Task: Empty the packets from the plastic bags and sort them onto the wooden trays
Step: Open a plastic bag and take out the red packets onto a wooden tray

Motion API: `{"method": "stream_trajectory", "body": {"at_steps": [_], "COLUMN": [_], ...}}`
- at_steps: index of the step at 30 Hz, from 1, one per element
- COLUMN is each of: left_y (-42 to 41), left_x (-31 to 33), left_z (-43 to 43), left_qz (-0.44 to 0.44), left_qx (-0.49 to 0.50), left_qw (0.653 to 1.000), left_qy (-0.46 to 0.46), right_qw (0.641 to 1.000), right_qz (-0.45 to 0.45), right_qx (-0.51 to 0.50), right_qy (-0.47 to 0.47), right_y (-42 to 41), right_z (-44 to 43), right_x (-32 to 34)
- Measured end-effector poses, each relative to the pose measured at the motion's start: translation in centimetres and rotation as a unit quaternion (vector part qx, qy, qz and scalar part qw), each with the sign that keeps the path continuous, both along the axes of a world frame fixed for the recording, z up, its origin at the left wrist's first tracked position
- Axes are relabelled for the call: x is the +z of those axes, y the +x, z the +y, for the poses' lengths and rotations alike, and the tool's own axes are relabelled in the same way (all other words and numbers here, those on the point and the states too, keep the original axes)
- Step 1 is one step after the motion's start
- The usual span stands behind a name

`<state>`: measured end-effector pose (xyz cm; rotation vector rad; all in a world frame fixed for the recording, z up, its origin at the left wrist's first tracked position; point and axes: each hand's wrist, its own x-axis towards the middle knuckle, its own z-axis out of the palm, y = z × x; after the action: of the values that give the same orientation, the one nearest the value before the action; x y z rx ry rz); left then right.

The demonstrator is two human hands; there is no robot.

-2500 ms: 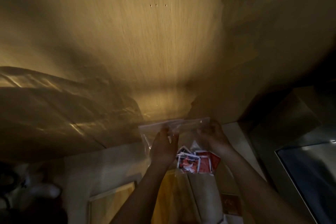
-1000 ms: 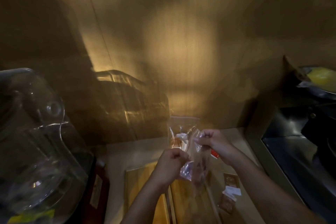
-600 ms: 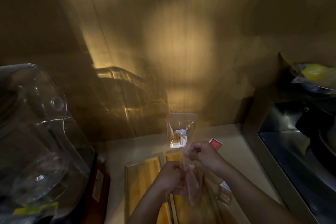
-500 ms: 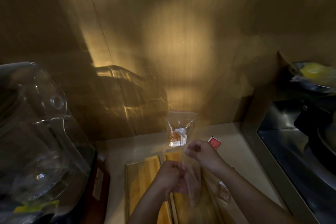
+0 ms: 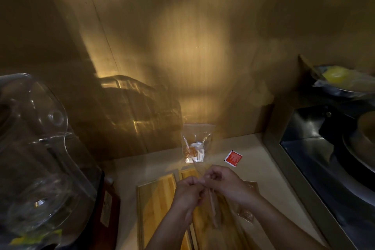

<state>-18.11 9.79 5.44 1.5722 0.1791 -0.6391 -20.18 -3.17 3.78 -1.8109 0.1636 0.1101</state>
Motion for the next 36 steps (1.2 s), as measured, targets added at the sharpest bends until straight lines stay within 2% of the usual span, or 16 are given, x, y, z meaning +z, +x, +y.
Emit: {"method": "stream_trajectory", "body": {"at_steps": [5, 15, 21, 24, 27, 31, 36], "left_y": [-0.2, 0.1, 0.2, 0.5, 0.3, -0.6, -0.9], "left_x": [-0.4, -1.2, -1.8, -2.0, -1.6, -0.9, -0.8], "left_z": [-0.1, -0.1, 0.0, 0.3, 0.5, 1.1, 1.7], "left_qz": [0.032, -0.078, -0.119, -0.129, -0.12, -0.071, -0.062], "left_qx": [-0.009, -0.039, 0.0, 0.01, -0.048, -0.153, -0.161], "left_qw": [0.998, 0.995, 0.992, 0.991, 0.991, 0.984, 0.984], "left_qy": [-0.052, -0.057, -0.036, -0.023, 0.022, 0.063, 0.046], "right_qw": [0.997, 0.998, 0.98, 0.975, 0.98, 0.985, 0.986], "right_qz": [0.024, 0.04, 0.125, 0.15, 0.133, 0.12, 0.112], "right_qx": [0.067, 0.039, 0.145, 0.15, 0.124, 0.119, 0.118], "right_qy": [-0.008, -0.04, -0.054, -0.069, -0.082, -0.037, -0.023], "right_y": [-1.1, -1.0, -1.2, -1.2, -1.1, -1.2, -1.2], "right_z": [-0.3, -0.4, -0.3, -0.2, -0.3, -0.5, -0.8], "right_x": [0.2, 0.7, 1.7, 1.3, 0.7, 0.5, 0.4]}}
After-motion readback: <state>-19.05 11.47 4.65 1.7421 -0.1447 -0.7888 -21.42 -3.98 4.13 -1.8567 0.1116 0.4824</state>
